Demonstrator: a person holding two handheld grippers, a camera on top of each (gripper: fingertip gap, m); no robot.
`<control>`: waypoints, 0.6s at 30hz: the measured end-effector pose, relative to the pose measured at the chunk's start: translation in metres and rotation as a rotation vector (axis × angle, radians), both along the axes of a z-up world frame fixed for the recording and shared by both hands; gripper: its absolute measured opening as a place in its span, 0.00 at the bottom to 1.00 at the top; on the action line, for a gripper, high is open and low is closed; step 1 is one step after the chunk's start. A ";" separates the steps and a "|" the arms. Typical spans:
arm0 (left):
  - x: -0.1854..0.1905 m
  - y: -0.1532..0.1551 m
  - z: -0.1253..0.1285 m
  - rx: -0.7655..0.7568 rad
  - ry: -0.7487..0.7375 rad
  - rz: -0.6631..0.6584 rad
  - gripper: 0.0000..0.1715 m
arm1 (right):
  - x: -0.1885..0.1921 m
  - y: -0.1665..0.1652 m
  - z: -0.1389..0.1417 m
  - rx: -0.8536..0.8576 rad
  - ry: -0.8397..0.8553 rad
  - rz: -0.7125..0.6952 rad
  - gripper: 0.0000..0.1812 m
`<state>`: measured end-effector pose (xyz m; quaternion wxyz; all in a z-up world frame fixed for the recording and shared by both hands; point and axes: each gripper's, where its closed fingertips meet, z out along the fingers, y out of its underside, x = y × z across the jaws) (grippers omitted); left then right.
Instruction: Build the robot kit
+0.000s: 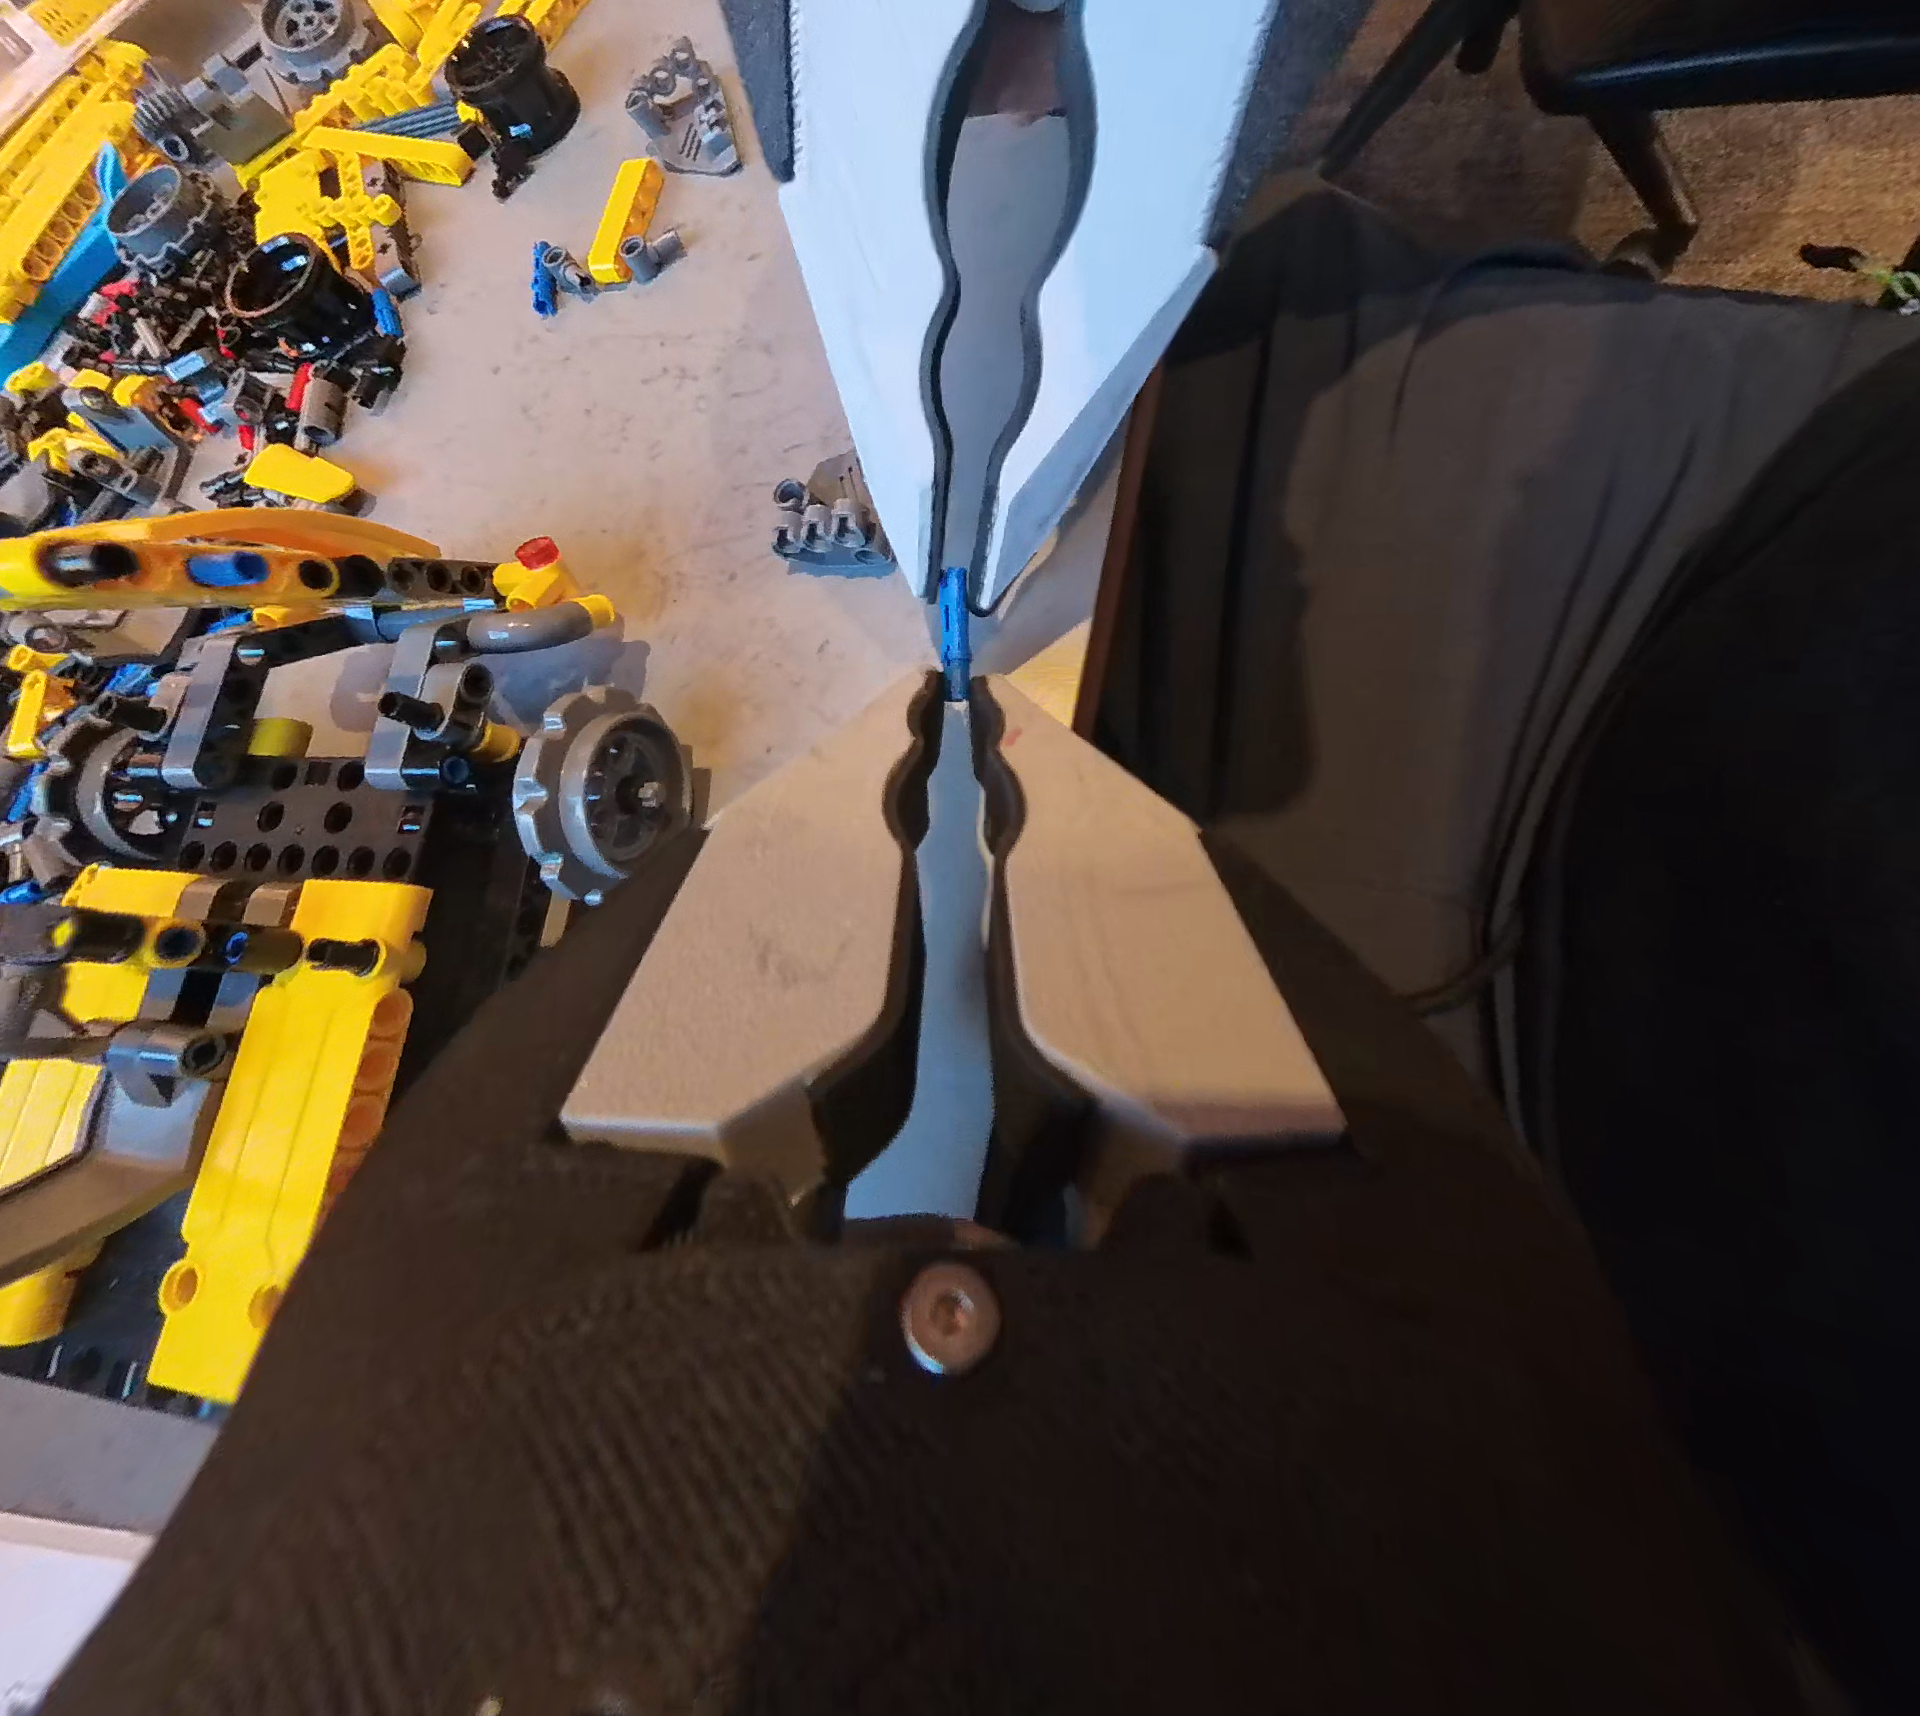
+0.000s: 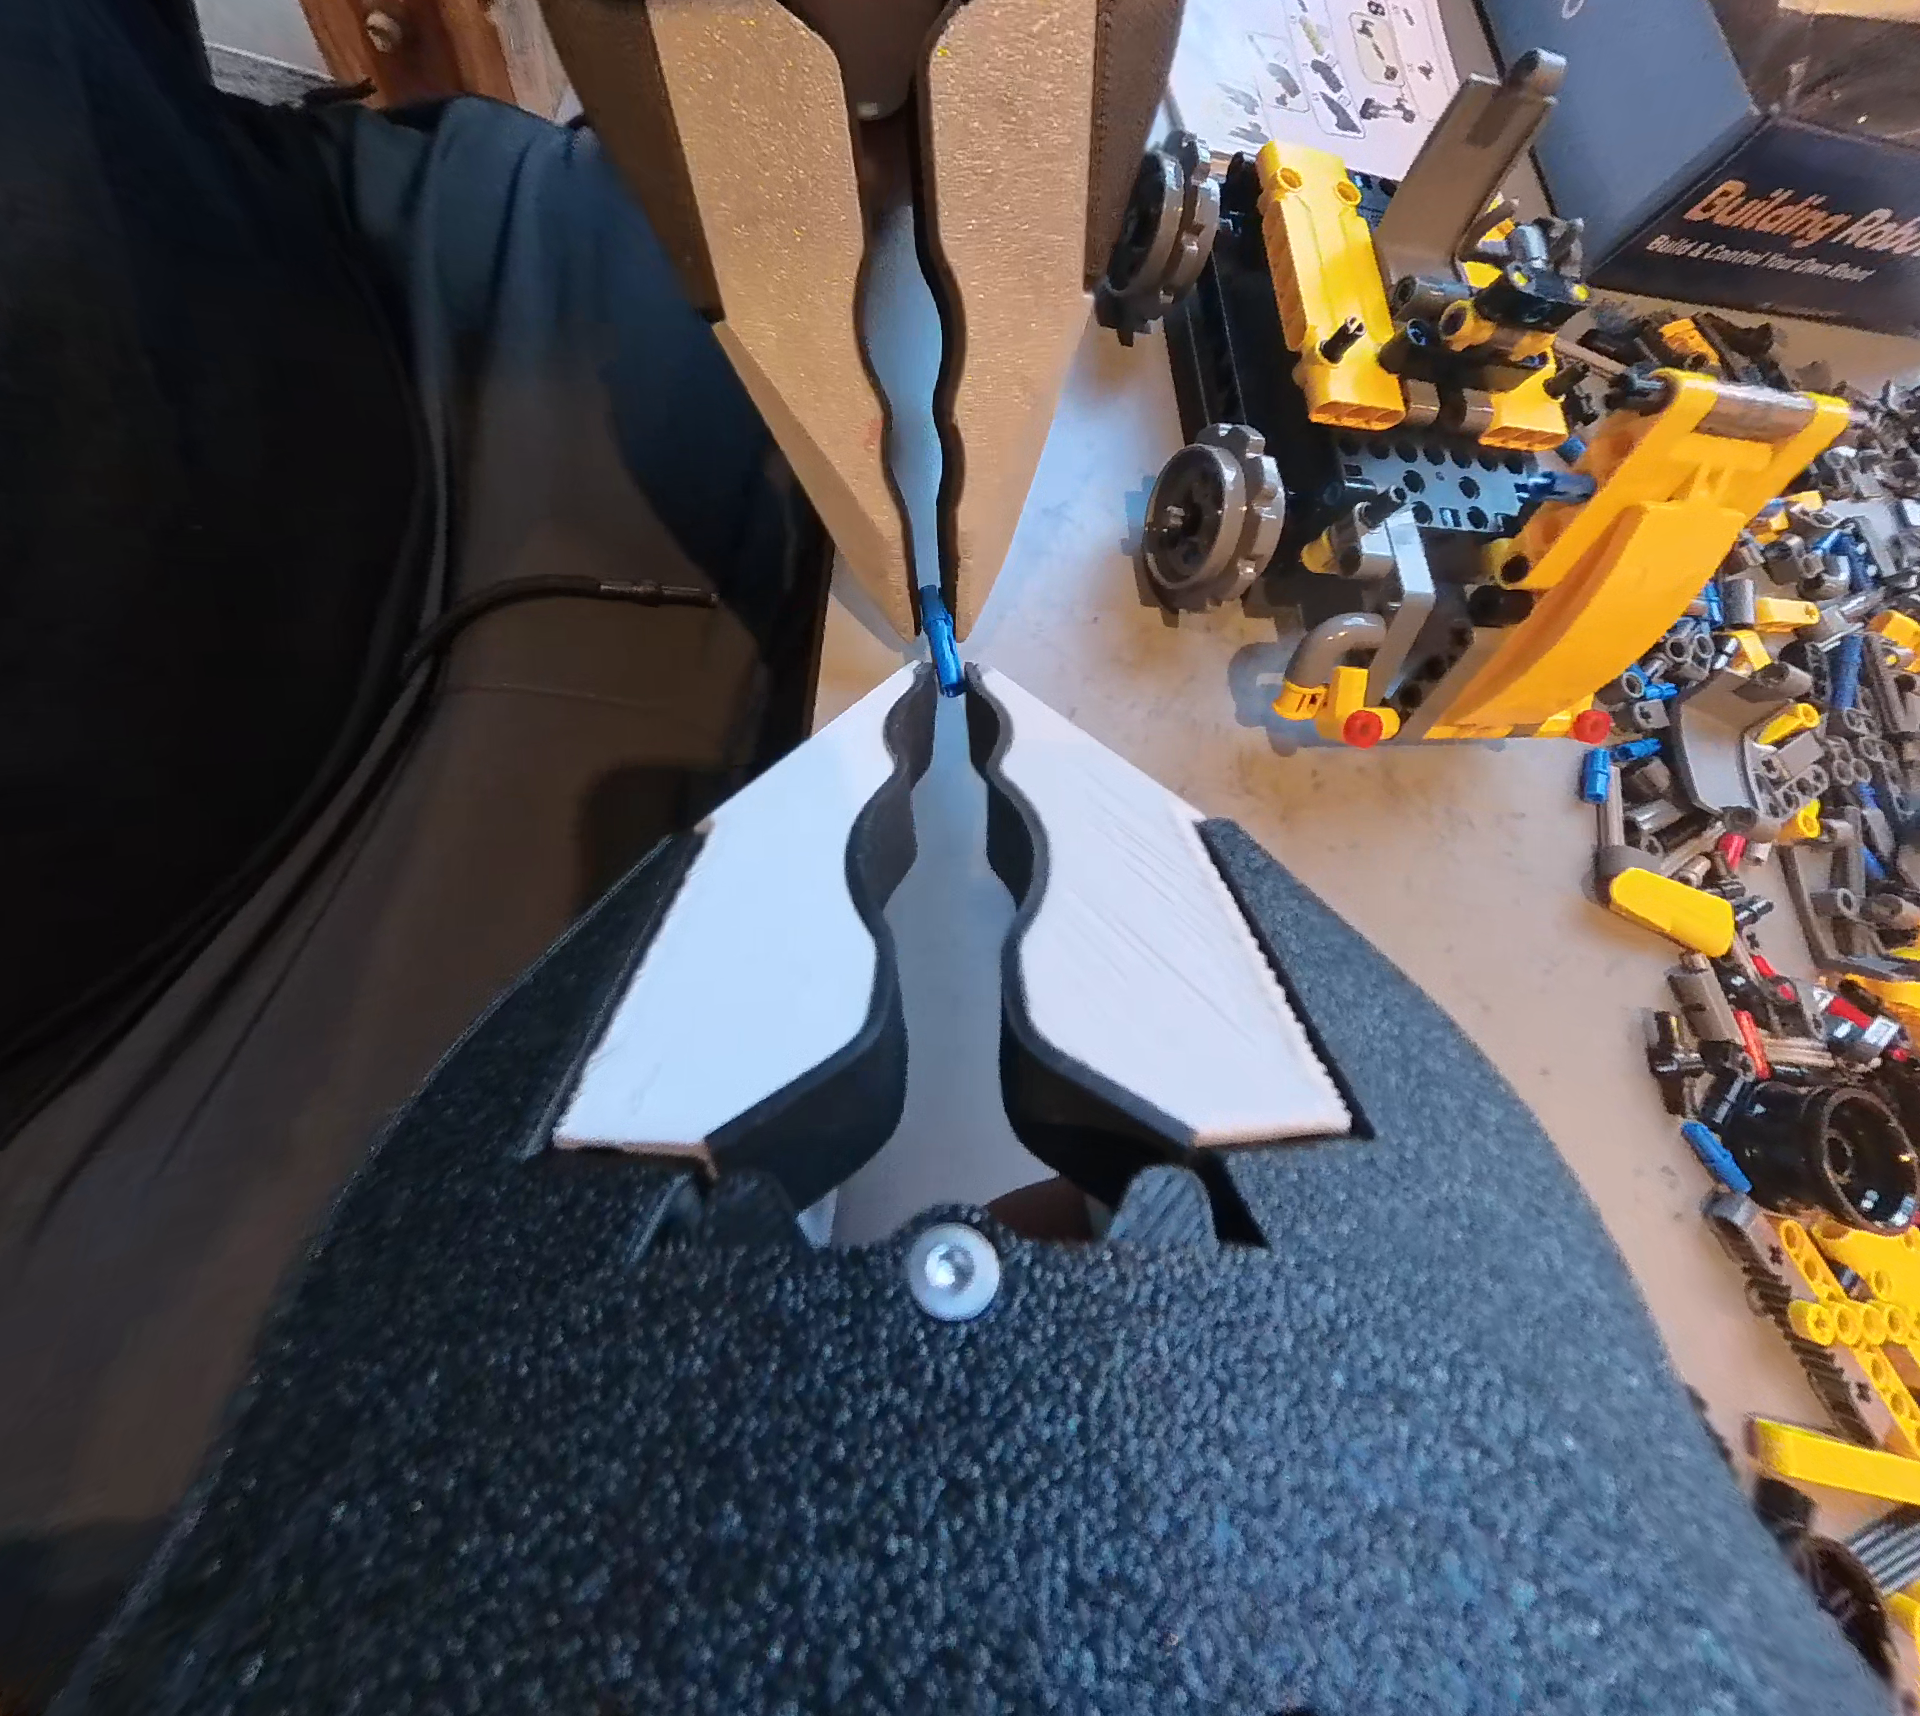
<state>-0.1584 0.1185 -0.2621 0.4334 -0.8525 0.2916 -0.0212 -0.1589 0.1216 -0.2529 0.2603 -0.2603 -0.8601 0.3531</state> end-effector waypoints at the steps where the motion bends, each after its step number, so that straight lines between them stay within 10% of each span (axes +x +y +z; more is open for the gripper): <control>1: 0.000 0.000 0.000 -0.003 -0.018 0.006 0.02 | 0.000 0.000 0.001 0.005 0.010 0.002 0.03; 18: 0.007 -0.001 0.011 -0.053 -0.263 -0.005 0.03 | 0.002 -0.005 0.009 0.074 0.154 0.031 0.03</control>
